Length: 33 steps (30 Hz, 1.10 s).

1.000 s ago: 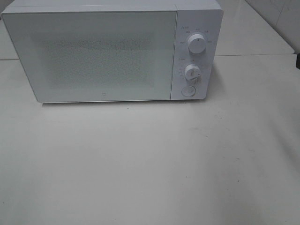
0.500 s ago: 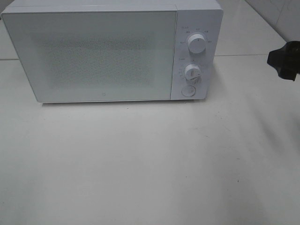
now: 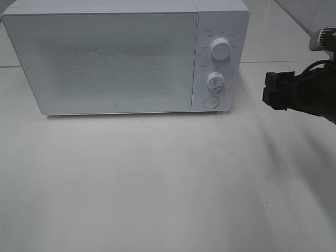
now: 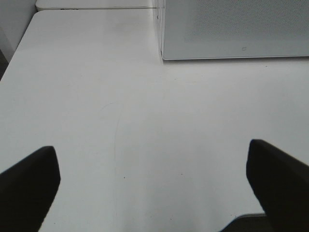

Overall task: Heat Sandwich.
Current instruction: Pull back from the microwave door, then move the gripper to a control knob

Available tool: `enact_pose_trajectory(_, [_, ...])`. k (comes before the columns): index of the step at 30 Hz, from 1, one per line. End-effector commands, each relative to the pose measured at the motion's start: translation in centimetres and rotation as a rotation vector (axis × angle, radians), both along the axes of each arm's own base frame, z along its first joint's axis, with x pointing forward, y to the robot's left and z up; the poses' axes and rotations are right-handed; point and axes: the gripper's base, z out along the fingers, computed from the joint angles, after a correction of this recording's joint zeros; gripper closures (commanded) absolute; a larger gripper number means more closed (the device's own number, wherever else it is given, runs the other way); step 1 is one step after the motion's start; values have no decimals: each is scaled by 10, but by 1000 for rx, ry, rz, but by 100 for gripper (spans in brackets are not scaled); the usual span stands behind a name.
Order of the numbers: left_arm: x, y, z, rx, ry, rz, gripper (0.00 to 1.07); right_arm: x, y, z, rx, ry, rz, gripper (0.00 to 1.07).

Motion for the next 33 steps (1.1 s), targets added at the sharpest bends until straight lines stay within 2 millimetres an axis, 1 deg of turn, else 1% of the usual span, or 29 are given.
enact_pose_trajectory(1, [-4, -1, 0, -8, -27, -1, 9, -1, 6, 0, -19, -26, -13, 31])
enact_pose_trajectory(4, [-4, -1, 0, -8, -27, -1, 9, -3, 19, -5, -13, -42, -5, 31])
enact_pose_trajectory(5, [-4, -1, 0, -8, -27, -1, 9, -3, 19, -5, -13, -42, -5, 31])
enact_pose_trajectory(8, [-4, -1, 0, -8, -27, -1, 9, -4, 29, -12, -17, -55, 0, 31])
enact_pose_trajectory(10, [-4, -1, 0, -8, -27, -1, 9, -4, 32, -13, -16, -59, 1, 31])
enact_pose_trajectory(13, [-4, -1, 0, -8, -27, -1, 9, -5, 42, -22, -18, -62, 6, 31])
enact_pose_trajectory(16, [-4, -1, 0, -8, -27, -1, 9, -3, 48, -24, -12, -65, 6, 31])
enact_pose_trajectory(18, [-4, -1, 0, -8, -27, -1, 9, 2, 58, -26, -10, -60, 16, 31])
enact_pose_trajectory(20, [-4, -1, 0, -8, -27, -1, 9, 4, 60, -27, -10, -60, 16, 31])
enact_pose_trajectory(22, [-4, -1, 0, -8, -27, -1, 9, 13, 67, -30, -10, -59, 17, 31])
enact_pose_trajectory(28, [-4, -1, 0, -8, -27, -1, 9, 26, 78, -33, -4, -60, 16, 31])
enact_pose_trajectory(33, [-4, -1, 0, -8, -27, -1, 9, 33, 83, -38, 20, -57, 7, 31])
